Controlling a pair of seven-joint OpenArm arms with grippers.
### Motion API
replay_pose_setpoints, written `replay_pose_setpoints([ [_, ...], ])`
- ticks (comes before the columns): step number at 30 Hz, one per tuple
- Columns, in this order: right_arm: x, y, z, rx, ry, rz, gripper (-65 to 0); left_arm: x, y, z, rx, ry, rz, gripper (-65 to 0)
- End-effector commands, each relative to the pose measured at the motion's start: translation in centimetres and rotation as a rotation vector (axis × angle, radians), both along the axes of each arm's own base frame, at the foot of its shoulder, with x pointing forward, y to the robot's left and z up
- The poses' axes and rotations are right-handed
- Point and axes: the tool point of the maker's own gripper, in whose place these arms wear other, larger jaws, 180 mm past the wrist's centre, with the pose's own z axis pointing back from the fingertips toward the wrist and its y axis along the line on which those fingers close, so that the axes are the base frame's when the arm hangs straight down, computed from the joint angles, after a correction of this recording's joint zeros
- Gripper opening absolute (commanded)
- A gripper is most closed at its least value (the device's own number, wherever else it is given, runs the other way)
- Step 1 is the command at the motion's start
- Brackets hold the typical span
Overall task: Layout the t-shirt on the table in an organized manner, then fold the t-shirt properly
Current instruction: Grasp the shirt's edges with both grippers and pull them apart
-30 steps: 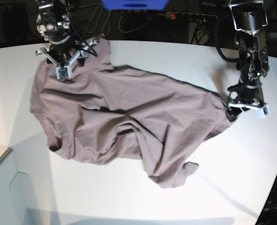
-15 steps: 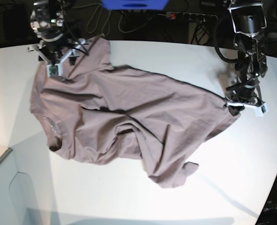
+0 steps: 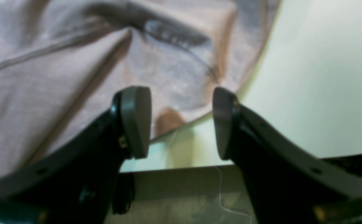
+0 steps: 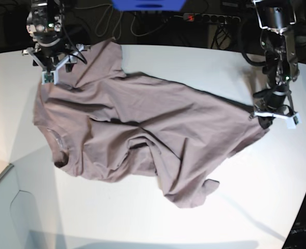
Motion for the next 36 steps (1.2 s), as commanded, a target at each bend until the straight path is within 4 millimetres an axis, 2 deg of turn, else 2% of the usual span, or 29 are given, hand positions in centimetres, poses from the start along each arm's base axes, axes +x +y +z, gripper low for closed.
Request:
replay_pose_setpoints([
  [1, 0.6, -0.4, 0.6, -0.014, -0.029, 0.003, -33.1, 1.0, 0.7, 1.9, 0.023, -0.062, 0.003, -64.9],
  [5, 0.6, -1.0, 0.1, -0.019, -0.019, -0.017, -33.1, 0.7, 0.8, 1.8, 0.026, -0.058, 0.003, -64.9],
  [15, 0.6, -3.7, 0.7, -0.044, -0.038, -0.108, -33.1, -0.4, 0.9, 1.1, 0.029, -0.035, 0.004, -64.9],
  [21, 0.2, -3.7, -0.4, -0.038, -0.008, -0.113, -33.1, -0.4, 0.9, 1.2, 0.030, -0.036, 0.004, -64.9],
  [30, 0.9, -3.5, -0.5, -0.031, -0.017, -0.109, -33.0, -0.4, 0.9, 1.2, 0.030, -0.036, 0.004, -64.9],
  [33, 1.4, -3.4, -0.3, -0.028, -0.027, -0.109, -30.9, -0.4, 0.9, 1.2, 0.030, -0.036, 0.004, -64.9],
  [36, 1.0, -3.5, -1.3, -0.023, 0.001, -0.115, -30.3, -0.3, 0.9, 1.2, 0.028, -0.039, 0.004, -64.9],
])
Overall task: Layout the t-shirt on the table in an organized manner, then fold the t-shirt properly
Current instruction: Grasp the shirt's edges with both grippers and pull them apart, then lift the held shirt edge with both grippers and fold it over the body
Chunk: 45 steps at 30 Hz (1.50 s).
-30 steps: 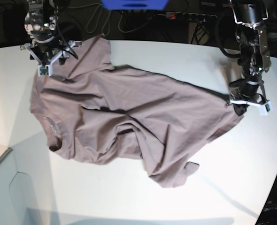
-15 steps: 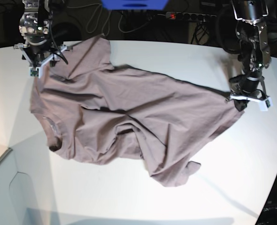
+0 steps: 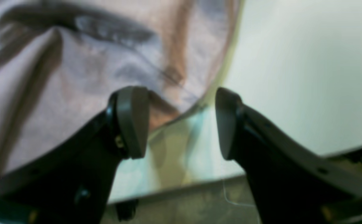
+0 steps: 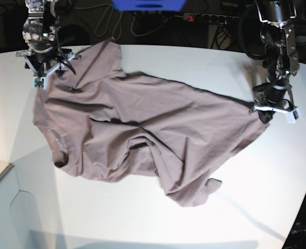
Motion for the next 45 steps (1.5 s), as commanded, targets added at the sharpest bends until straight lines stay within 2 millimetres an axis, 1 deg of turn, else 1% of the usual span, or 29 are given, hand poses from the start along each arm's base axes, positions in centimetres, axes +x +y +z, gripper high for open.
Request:
replay_pose_setpoints([
  [1, -0.2, -0.3, -0.3, -0.007, 0.019, -0.001, -30.3, 1.1, 0.7, 1.7, 0.019, -0.057, 0.005, -64.9],
  [4, -0.9, -0.3, -1.5, 0.001, 0.055, -0.008, -30.3, 1.2, 0.7, 1.8, 0.019, -0.060, 0.005, -64.9],
  [6, -0.4, -0.2, -1.6, 0.006, 0.053, -0.009, -30.6, 1.2, 0.7, 1.8, 0.019, -0.060, 0.005, -64.9],
  [7, -0.6, -0.2, -1.8, 0.008, 0.057, -0.010, -30.7, 1.2, 0.7, 1.8, 0.019, -0.060, 0.005, -64.9],
  [9, -0.4, 0.5, -1.9, 0.021, 0.058, -0.002, -32.8, 1.3, 0.7, 1.9, 0.019, -0.062, 0.005, -64.9],
  [10, -0.5, 0.8, -2.0, 0.023, 0.060, 0.004, -35.8, 1.3, 0.7, 1.9, 0.019, -0.062, 0.005, -64.9],
  [12, -0.4, 1.2, -2.1, 0.028, 0.064, 0.014, -44.1, 1.3, 0.7, 1.9, 0.019, -0.062, 0.005, -64.9],
  [16, -0.4, 1.5, -2.1, 0.033, 0.065, 0.019, -65.0, 1.3, 0.7, 1.9, 0.019, -0.063, 0.005, -64.9],
  [19, -0.3, 1.5, -2.0, 0.032, 0.059, 0.020, -65.0, 1.3, 0.7, 1.9, 0.019, -0.063, 0.005, -64.9],
  [21, -0.1, 1.4, -1.5, 0.028, 0.044, 0.020, -65.0, 1.3, 0.8, 1.9, 0.021, -0.063, 0.005, -64.9],
  [24, 0.6, 1.3, 0.1, 0.016, -0.001, 0.024, -65.0, 1.4, 0.9, 2.4, 0.029, -0.074, 0.001, -64.9],
  [28, 2.1, 1.5, 3.3, 0.001, -0.092, 0.041, -65.0, 2.3, 0.5, 4.9, 0.052, -0.137, -0.018, -64.9],
  [30, 2.8, 1.8, 5.0, -0.004, -0.140, 0.049, -65.0, 2.3, 0.3, 6.0, 0.066, -0.162, -0.030, -64.9],
  [32, 3.5, 2.2, 6.8, 0.001, -0.193, 0.040, -65.0, 2.4, 0.0, 7.5, 0.082, -0.199, -0.044, -64.9],
  [34, 3.8, 1.8, 8.6, -0.011, -0.240, 0.023, -65.0, 2.5, -0.4, 9.1, 0.098, -0.234, -0.059, -64.9],
  [36, 4.3, 2.0, 10.3, -0.010, -0.291, 0.012, -65.0, 2.7, -0.7, 10.6, 0.114, -0.272, -0.073, -64.9],
  [37, 4.5, 1.8, 11.3, -0.017, -0.316, 0.004, -65.0, 2.8, -0.9, 11.3, 0.124, -0.287, -0.079, -64.9],
  [39, 5.0, 2.0, 12.8, -0.019, -0.360, 0.001, -65.0, 3.1, -1.1, 12.4, 0.135, -0.314, -0.087, -64.9],
  [41, 5.4, 1.9, 14.1, -0.025, -0.394, -0.002, -65.0, 3.5, -1.4, 13.9, 0.146, -0.350, -0.097, -64.9],
  [43, 5.8, 2.0, 14.9, -0.027, -0.427, -0.001, -65.0, 3.8, -1.8, 15.3, 0.157, -0.384, -0.108, -64.9],
  [45, 6.3, 2.0, 15.8, -0.037, -0.480, 0.006, -65.0, 4.4, -2.2, 17.5, 0.172, -0.439, -0.117, -64.9],
])
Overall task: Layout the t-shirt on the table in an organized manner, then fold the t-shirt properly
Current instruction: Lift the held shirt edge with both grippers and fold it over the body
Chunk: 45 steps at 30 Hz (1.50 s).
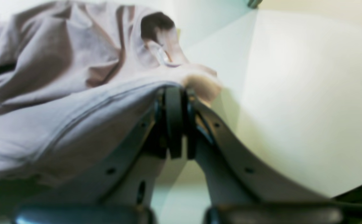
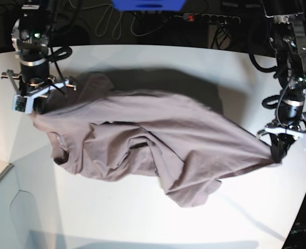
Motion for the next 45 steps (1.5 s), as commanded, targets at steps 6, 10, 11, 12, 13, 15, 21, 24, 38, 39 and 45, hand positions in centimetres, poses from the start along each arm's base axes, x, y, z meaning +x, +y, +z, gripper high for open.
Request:
replay_pose_setpoints([
  [6, 1.9, 0.6, 4.2, -0.021, -0.230, 0.004, -65.0, 2.4, -0.3, 8.5, 0.132, -0.214, -0.028, -64.9],
  [10, 2.6, 1.0, 5.4, -0.016, -0.295, 0.005, -65.0, 3.4, -0.2, 11.2, 0.155, -0.281, -0.023, -64.9],
  [11, 3.0, 1.0, 5.7, -0.016, -0.309, 0.004, -65.0, 3.6, -0.1, 11.8, 0.156, -0.297, -0.019, -64.9],
  [12, 3.4, 1.0, 6.2, -0.016, -0.324, 0.004, -65.0, 3.8, -0.1, 12.3, 0.157, -0.309, -0.018, -64.9],
  [13, 3.9, 1.0, 6.6, -0.015, -0.340, 0.003, -65.0, 4.0, 0.0, 12.9, 0.165, -0.323, -0.018, -64.9],
  [15, 4.7, 1.1, 7.5, -0.008, -0.378, -0.005, -65.0, 4.4, 0.3, 14.1, 0.184, -0.344, -0.024, -64.9],
  [21, 7.3, 1.5, 11.8, 0.003, -0.548, -0.014, -65.0, 5.5, 0.6, 18.0, 0.215, -0.434, -0.019, -64.9],
  [24, 8.4, 1.8, 14.0, 0.002, -0.629, -0.007, -65.0, 5.7, 0.7, 21.1, 0.248, -0.503, -0.019, -64.9],
  [38, 12.4, 3.9, 25.9, 0.011, -0.997, 0.050, -65.0, 4.1, -1.5, 30.2, 0.336, -0.664, -0.055, -64.9],
  [39, 12.4, 3.8, 26.4, 0.008, -1.012, 0.050, -65.0, 4.1, -1.4, 30.3, 0.341, -0.666, -0.054, -64.9],
  [45, 12.2, 3.7, 30.0, -0.014, -1.144, 0.051, -65.0, 3.4, 0.2, 31.1, 0.388, -0.671, -0.020, -64.9],
])
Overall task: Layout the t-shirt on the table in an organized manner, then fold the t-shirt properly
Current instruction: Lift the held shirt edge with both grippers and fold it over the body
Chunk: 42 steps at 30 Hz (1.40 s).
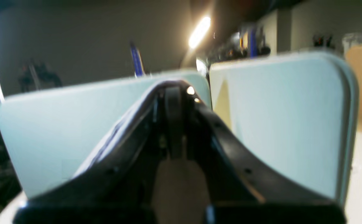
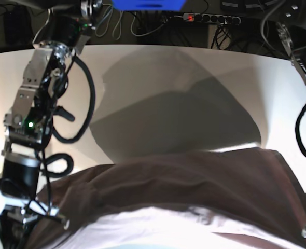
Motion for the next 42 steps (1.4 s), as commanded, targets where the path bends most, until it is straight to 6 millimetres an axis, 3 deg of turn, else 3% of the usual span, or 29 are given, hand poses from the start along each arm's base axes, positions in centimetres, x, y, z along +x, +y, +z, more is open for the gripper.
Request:
replay_pose_setpoints([
  [1, -0.8, 0.2, 2.7, -0.016, -0.100, -0.003, -65.0, -1.3, 0.5, 2.8, 0.014, -0.096, 0.018, -64.9],
  [11, -1.3, 0.1, 7.0, -0.041, -0.236, -0.009, -65.0, -3.6, 2.0, 5.2, 0.034, -0.170, 0.076, -64.9],
  [14, -1.2, 0.1, 7.0, -0.042, -0.233, -0.007, -65.0, -3.5, 2.2, 4.8, 0.031, -0.158, 0.078, -64.9],
  [16, -1.1, 0.0, 6.8, -0.051, -0.223, -0.008, -65.0, -3.2, 2.3, 3.3, 0.025, -0.121, 0.079, -64.9],
  [26, 3.4, -0.7, 3.1, -0.066, -0.083, 0.000, -65.0, -2.0, 2.9, -0.1, -0.040, -0.037, 0.079, -64.8],
  [32, 6.8, -1.3, 1.0, -0.070, 0.002, 0.003, -65.0, 2.3, 5.2, -4.2, -0.147, 0.084, 0.092, -64.8],
  [38, 10.9, -2.1, -4.1, -0.055, 0.159, 0.012, -65.0, 7.3, 6.0, -8.0, -0.236, 0.210, 0.074, -64.6],
  [42, 13.2, -2.1, -7.6, -0.036, 0.262, 0.024, -65.0, 9.3, 6.6, -9.9, -0.283, 0.270, 0.076, -64.6],
])
